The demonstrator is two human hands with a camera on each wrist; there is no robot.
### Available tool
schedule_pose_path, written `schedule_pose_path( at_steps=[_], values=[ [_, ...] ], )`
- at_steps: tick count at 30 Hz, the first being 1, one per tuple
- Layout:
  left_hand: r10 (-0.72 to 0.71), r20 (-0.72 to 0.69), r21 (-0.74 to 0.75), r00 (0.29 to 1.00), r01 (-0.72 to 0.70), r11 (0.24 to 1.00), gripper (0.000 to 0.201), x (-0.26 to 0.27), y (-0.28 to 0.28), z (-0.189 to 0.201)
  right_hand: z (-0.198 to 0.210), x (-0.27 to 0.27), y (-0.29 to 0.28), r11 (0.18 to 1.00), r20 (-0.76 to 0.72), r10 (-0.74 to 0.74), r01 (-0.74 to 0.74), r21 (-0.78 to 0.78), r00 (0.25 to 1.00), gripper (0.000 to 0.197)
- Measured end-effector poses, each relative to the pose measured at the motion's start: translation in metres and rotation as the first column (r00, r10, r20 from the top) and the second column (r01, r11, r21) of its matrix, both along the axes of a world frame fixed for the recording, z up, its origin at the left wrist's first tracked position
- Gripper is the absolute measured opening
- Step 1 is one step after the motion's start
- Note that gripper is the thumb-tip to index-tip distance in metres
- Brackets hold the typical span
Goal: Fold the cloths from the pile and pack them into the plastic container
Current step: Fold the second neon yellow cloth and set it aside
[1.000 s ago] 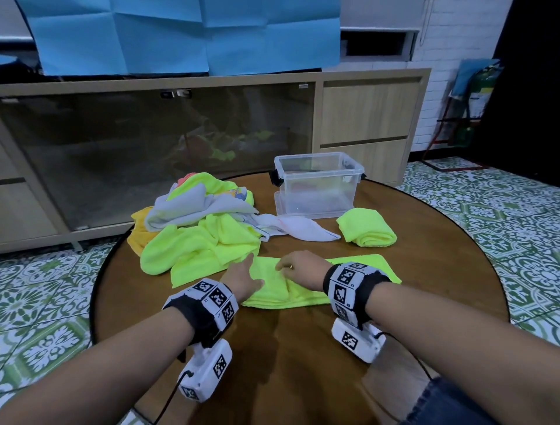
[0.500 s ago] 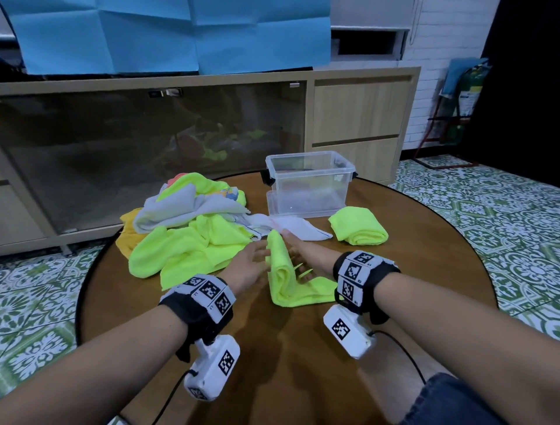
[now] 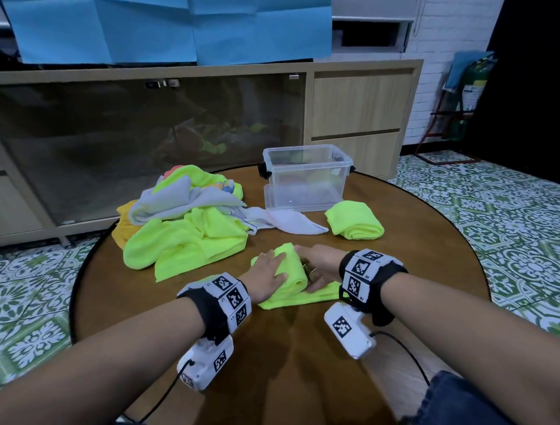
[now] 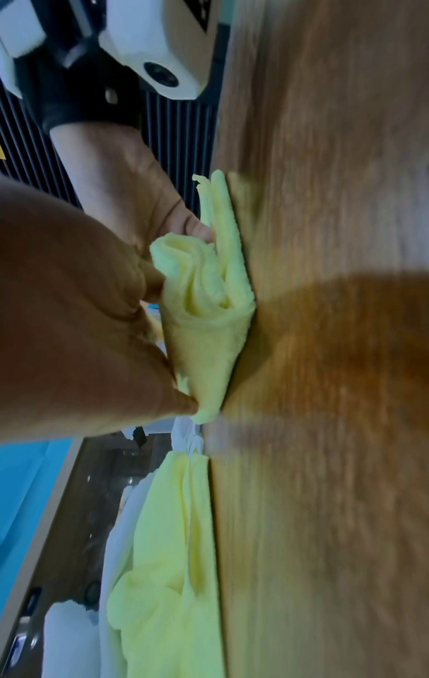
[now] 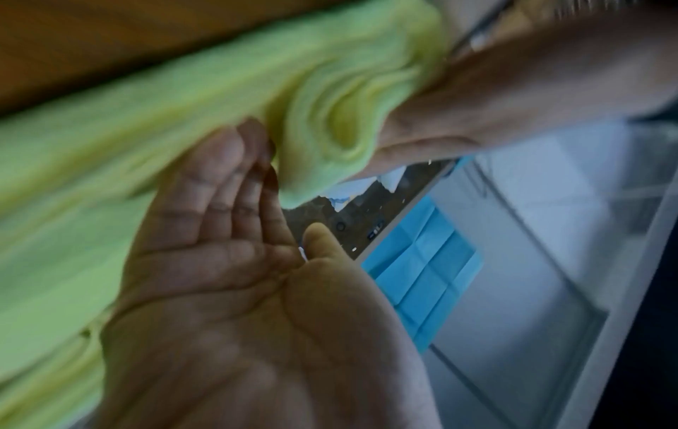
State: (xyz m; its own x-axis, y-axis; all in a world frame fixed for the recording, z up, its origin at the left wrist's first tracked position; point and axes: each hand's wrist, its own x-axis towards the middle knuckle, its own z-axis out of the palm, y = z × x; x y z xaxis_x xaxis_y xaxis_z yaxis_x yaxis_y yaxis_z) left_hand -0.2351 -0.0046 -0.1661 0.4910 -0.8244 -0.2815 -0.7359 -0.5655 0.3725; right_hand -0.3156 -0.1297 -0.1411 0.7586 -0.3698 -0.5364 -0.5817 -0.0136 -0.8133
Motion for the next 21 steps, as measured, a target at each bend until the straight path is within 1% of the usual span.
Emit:
schedule_pose_path(
  at_steps=[1,2,3,4,5,6,7,8,9,11,12,13,14,15,16,19,21],
  values=[
    [-0.014,0.024,0.030,1.000,0.014,0.999,0.056,-0.001,0.000,0.001,0.000,-0.003,-0.006,0.988,-0.014,0.010,-0.012,-0.151,1.000,0.038],
    [-0.027,0.052,0.051,0.998,0.024,0.998,0.055,-0.001,-0.001,0.001,-0.001,-0.007,-0.013,0.933,-0.041,0.047,-0.058,-0.354,0.998,0.036],
    [-0.032,0.079,0.062,0.996,0.027,0.998,0.054,-0.002,-0.001,0.002,-0.003,-0.011,-0.022,0.812,-0.105,0.094,-0.138,-0.567,0.990,0.033],
    [-0.028,0.103,0.066,0.994,0.021,0.998,0.054,-0.003,-0.003,0.004,-0.004,-0.015,-0.029,0.657,-0.198,0.122,-0.228,-0.718,0.973,0.029],
    [-0.017,0.126,0.067,0.992,0.009,0.998,0.053,-0.006,-0.005,0.006,-0.004,-0.020,-0.034,0.527,-0.280,0.117,-0.299,-0.796,0.953,0.026],
    [-0.005,0.150,0.063,0.989,-0.005,0.998,0.052,-0.009,-0.007,0.008,-0.006,-0.023,-0.037,0.451,-0.344,0.090,-0.347,-0.823,0.935,0.027],
    [0.011,0.175,0.061,0.985,-0.022,0.998,0.052,-0.012,-0.011,0.010,-0.008,-0.026,-0.039,0.417,-0.390,0.057,-0.377,-0.827,0.919,0.030],
    [0.030,0.199,0.061,0.979,-0.043,0.997,0.053,-0.015,-0.015,0.011,-0.011,-0.027,-0.039,0.413,-0.421,0.017,-0.390,-0.823,0.907,0.036],
    [0.054,0.219,0.059,0.974,-0.068,0.996,0.058,-0.017,-0.019,0.012,-0.013,-0.028,-0.039,0.430,-0.437,-0.026,-0.385,-0.817,0.899,0.042],
    [0.104,0.234,0.043,0.967,-0.117,0.992,0.069,-0.021,-0.027,0.012,-0.018,-0.028,-0.041,0.481,-0.443,-0.113,-0.342,-0.807,0.889,0.054],
    [0.120,0.226,0.027,0.967,-0.129,0.991,0.070,-0.023,-0.030,0.011,-0.019,-0.028,-0.043,0.517,-0.437,-0.137,-0.312,-0.797,0.889,0.057],
    [0.124,0.210,0.016,0.970,-0.130,0.991,0.070,-0.024,-0.032,0.011,-0.019,-0.028,-0.045,0.557,-0.435,-0.141,-0.292,-0.778,0.889,0.056],
    [0.117,0.194,0.020,0.974,-0.123,0.992,0.071,-0.025,-0.034,0.010,-0.018,-0.028,-0.049,0.596,-0.431,-0.134,-0.275,-0.755,0.892,0.050],
    [0.099,0.189,0.048,0.977,-0.109,0.993,0.074,-0.027,-0.036,0.009,-0.016,-0.028,-0.052,0.626,-0.419,-0.118,-0.259,-0.735,0.900,0.039],
    [0.072,0.198,0.096,0.978,-0.092,0.991,0.075,-0.027,-0.038,0.008,-0.015,-0.028,-0.054,0.652,-0.410,-0.104,-0.249,-0.716,0.906,0.033],
    [0.011,0.237,0.228,0.971,-0.066,0.971,0.071,-0.029,-0.043,0.005,-0.014,-0.029,-0.057,0.722,-0.391,-0.088,-0.212,-0.658,0.916,0.033],
    [0.001,0.256,0.262,0.967,-0.071,0.962,0.073,-0.030,-0.045,0.002,-0.014,-0.028,-0.057,0.738,-0.394,-0.087,-0.206,-0.642,0.915,0.036]
  ],
)
